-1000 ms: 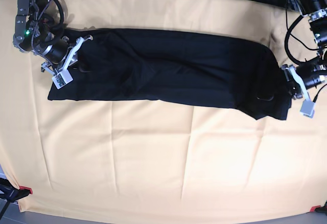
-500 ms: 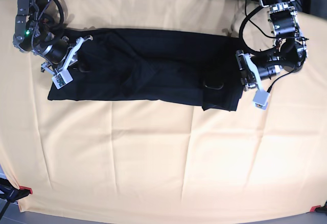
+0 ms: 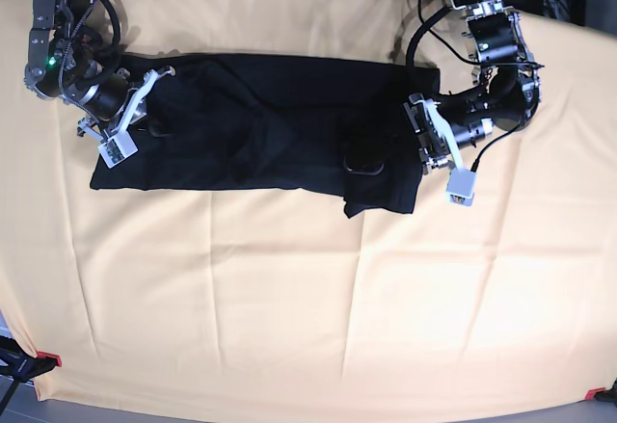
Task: Fold the T-shirt properly
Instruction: 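Fold the strip end with the left gripper toward the right gripper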
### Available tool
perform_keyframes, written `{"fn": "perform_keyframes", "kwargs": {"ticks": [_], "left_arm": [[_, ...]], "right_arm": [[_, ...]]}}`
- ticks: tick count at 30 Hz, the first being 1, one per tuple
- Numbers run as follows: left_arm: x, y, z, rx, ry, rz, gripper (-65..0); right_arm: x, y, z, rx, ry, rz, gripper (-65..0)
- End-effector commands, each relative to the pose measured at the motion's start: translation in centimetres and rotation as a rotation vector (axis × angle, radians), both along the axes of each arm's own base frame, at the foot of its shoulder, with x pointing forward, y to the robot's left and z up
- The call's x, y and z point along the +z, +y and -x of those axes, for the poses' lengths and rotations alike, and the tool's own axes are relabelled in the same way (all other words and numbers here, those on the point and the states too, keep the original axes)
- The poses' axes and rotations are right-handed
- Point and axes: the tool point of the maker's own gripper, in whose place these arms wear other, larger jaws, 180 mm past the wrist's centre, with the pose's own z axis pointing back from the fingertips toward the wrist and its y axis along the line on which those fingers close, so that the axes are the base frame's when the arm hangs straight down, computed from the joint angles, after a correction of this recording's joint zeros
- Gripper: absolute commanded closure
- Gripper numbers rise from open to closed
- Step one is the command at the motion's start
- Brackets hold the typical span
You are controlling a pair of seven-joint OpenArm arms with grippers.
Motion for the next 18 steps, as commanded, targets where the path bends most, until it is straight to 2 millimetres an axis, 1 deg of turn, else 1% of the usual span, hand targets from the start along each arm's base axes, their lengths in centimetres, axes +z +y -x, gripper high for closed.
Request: {"fn": "perform_keyframes", "kwargs": {"ticks": [1,2,4,5,6,7,10,15,18], "left_arm": [[1.6,-0.3,-0.4,-0.005,-0.054,0.033,0.0],[1.6,-0.6,-0.3,-0.012,-0.053,0.036,-7.5],[1.7,-1.3,-0.3,-0.024,-0.011,0.062,-27.2],[1.7,-1.7,-0.3,-0.032,0.018,0.077,-35.7],[1.7,-2.1,-0.3,-0.038,0.050,0.095,-41.1],[1.8,-2.4,-0.4,-0.043,0.083,0.112,-43.9],[2.2,-3.0,-0.6,-0.054,0.112,0.129,-44.3],[3.8,-3.0,-1.6,-0.057,0.054,0.124,-44.3],[4.7,-3.0,-1.8,-0.070,0.012,0.101,-44.3]], "right_arm": [[0.2,-0.6,-0.1,0.007,-0.001,0.029,0.0],[0.2,-0.6,-0.1,0.007,-0.001,0.028,0.0],[0.2,-0.5,-0.1,0.007,-0.002,0.025,0.0],[0.2,-0.5,-0.1,0.007,-0.002,0.025,0.0],[0.2,-0.5,-0.1,0.007,-0.001,0.025,0.0],[0.2,-0.5,-0.1,0.007,-0.001,0.025,0.0],[0.2,-0.5,-0.1,0.007,-0.001,0.025,0.0],[0.2,-0.5,-0.2,0.007,-0.002,0.025,0.0],[0.2,-0.5,-0.1,0.006,-0.001,0.025,0.0]]}}
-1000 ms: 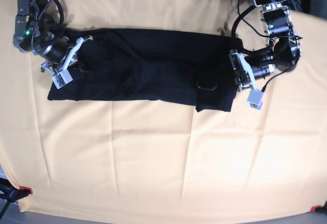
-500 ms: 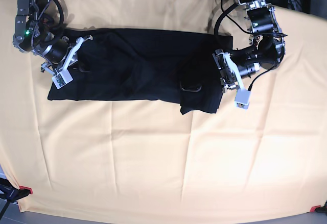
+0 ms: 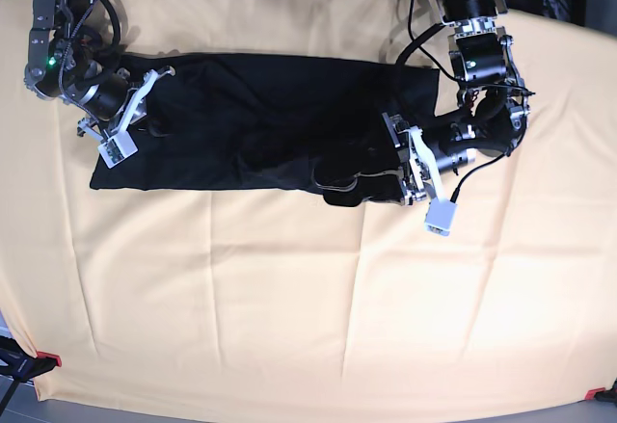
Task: Fold the T-shirt properly
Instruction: 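Fold the strip end with the left gripper toward the right gripper, then press and smooth the folded end with the left gripper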
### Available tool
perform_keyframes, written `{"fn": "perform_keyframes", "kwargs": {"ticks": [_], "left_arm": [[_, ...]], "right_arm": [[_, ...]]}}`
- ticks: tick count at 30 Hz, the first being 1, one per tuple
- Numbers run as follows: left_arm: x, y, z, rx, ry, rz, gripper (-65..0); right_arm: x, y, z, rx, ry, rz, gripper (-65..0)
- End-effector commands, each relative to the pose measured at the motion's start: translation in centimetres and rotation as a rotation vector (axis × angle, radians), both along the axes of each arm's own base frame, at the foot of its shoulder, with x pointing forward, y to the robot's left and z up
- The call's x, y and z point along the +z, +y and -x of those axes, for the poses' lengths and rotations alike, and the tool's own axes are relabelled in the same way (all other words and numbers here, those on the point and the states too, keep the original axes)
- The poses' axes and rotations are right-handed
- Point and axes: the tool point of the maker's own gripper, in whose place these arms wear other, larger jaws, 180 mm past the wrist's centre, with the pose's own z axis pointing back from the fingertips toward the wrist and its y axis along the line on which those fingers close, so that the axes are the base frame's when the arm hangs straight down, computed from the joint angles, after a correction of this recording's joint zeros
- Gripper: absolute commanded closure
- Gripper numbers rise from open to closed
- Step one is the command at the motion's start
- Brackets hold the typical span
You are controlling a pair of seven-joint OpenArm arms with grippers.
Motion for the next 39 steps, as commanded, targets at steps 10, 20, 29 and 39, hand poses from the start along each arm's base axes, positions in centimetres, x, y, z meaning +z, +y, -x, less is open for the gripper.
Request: {"fn": "perform_keyframes", "kwargs": {"ticks": [10,20,29,39], "left_arm": [[5.2,7.0,-1.1,0.229,-0.365,-0.118,-1.9],[-1.0,14.2,-2.3,0.435,-0.152,-0.472,0.0],[-4.8,7.9,0.3,0.186,-0.136,-0.536,0.0],[-1.1,-2.3,7.4,-0.264,-0.196,-0.174,0.0]], "right_arm": [[0.2,-0.5,-0.2,0.006,-0.003,0.025,0.0],[0.2,-0.7,-0.3,-0.010,-0.002,0.023,0.0],[0.3,-0.7,-0.3,-0.010,-0.002,0.024,0.0],[0.3,-0.7,-0.3,-0.010,-0.003,0.023,0.0]]}}
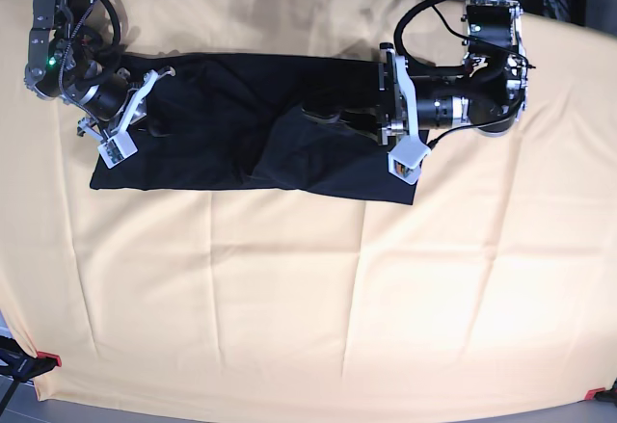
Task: Fold the T-shirt properly
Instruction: 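Press and smooth the folded end with the left gripper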
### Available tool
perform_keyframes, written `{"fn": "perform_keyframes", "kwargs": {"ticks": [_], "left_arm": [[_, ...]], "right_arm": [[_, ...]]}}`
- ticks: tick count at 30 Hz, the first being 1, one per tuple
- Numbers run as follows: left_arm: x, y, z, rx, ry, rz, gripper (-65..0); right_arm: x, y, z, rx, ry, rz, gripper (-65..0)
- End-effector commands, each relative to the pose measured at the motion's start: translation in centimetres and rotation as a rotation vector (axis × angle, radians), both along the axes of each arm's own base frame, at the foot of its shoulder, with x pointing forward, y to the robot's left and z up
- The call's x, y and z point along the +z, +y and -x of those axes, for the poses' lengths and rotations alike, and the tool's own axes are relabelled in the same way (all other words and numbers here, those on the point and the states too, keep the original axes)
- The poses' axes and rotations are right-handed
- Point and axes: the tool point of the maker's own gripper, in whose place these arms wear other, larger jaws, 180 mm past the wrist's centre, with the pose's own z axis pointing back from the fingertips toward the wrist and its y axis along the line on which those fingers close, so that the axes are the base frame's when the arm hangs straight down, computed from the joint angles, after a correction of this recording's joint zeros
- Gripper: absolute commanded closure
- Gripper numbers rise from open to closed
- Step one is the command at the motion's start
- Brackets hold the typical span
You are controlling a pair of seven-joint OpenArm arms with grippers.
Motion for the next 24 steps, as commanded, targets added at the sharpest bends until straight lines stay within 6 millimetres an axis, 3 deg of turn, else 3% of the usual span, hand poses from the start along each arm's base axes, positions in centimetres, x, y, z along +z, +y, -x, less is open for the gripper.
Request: {"fn": "perform_keyframes", "kwargs": {"ticks": [1,4,6,12,15,18,24], "left_arm": [[1.1,-0.2,-0.2,-0.013,-0.038,0.024,0.0],[1.8,-0.3,-0.6,-0.019,-0.070,0.024,0.0],[2.8,0.6,-2.0,0.021,-0.116,0.020,0.0],[5.5,7.5,-6.8,0.282,-0.231,-0.006,0.0],[4.4,9.3,-7.3,0.346,-0.220,-0.077,0.0],[2.1,8.5,-5.8,0.310,-0.155,-0.118,0.0],[-1.5,4.6,-1.7,0.152,-0.037,-0.152,0.0]], "right_arm": [[0.3,-0.6,-0.2,0.001,-0.004,0.027,0.0],[0.3,-0.6,-0.3,0.001,-0.005,0.027,0.0],[0.3,-0.6,-0.3,0.001,-0.006,0.026,0.0],[0.2,-0.8,-0.3,-0.014,-0.002,0.027,0.0],[0.3,-0.8,-0.5,-0.021,-0.006,0.025,0.0],[0.4,-0.7,-0.5,-0.021,-0.010,0.018,0.0],[0.6,-0.4,-0.6,-0.021,-0.013,-0.003,0.0]]}}
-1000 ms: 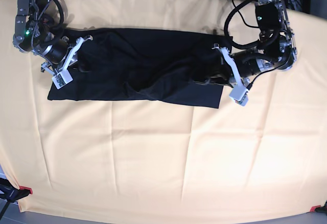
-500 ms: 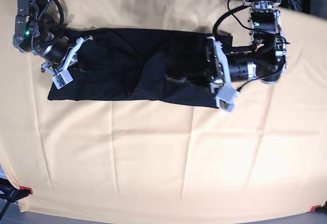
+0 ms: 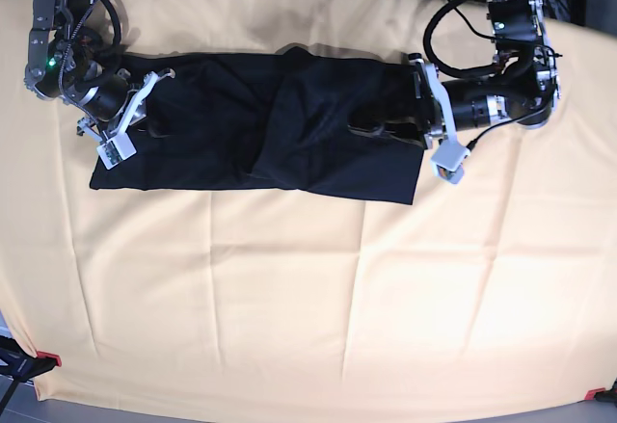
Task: Fold the T-shirt properly
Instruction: 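Press and smooth the folded end with the left gripper, then release the strip end with the right gripper and move it aside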
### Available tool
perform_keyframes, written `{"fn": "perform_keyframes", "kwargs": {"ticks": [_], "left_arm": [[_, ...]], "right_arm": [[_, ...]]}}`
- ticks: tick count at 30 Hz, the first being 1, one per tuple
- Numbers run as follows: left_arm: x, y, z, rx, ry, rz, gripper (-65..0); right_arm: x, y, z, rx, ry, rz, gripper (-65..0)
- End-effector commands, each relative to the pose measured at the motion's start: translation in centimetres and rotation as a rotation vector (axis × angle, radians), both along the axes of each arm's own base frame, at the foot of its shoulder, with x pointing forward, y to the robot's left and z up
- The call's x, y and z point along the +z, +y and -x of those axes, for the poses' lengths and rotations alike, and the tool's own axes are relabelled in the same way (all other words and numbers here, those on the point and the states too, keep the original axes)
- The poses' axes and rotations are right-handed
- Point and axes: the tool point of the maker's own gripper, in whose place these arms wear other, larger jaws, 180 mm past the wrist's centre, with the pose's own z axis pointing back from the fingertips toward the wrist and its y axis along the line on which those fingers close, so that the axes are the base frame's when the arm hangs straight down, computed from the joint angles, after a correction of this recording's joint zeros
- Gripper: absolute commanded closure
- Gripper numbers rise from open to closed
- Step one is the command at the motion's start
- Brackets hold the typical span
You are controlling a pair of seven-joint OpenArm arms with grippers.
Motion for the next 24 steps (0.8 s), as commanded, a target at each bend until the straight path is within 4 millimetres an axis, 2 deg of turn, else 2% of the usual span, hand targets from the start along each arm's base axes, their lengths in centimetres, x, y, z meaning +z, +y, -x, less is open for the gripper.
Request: {"fn": "perform_keyframes", "kwargs": {"ticks": [1,3,10,17,20,24], "left_arm": [[0.2,-0.3,0.0,-0.018,-0.027,-0.019,0.0],[-1.3,-0.7,0.4,-0.044,-0.014,-0.100,0.0],[-3.0,0.2,-1.6,0.060,-0.065,-0.210,0.0],[-7.0,-2.5,1.7,-0.037,0.059,-0.220,0.0],[-6.6,-2.8,1.7,-0.060,0.035,-0.238,0.0],[-3.9,-1.9,-0.4,-0.020,-0.064,-0.267,0.0]], "right_arm": [[0.4,-0.5,-0.3,-0.001,-0.012,0.013,0.0],[0.4,-0.4,-0.3,0.003,-0.012,0.013,0.0],[1.9,0.0,-1.4,0.037,-0.067,0.020,0.0],[3.4,-0.2,-3.3,0.011,-0.118,0.020,0.0],[3.8,-0.1,-3.7,0.015,-0.131,0.016,0.0],[3.9,0.0,-3.7,0.015,-0.134,0.013,0.0]]}}
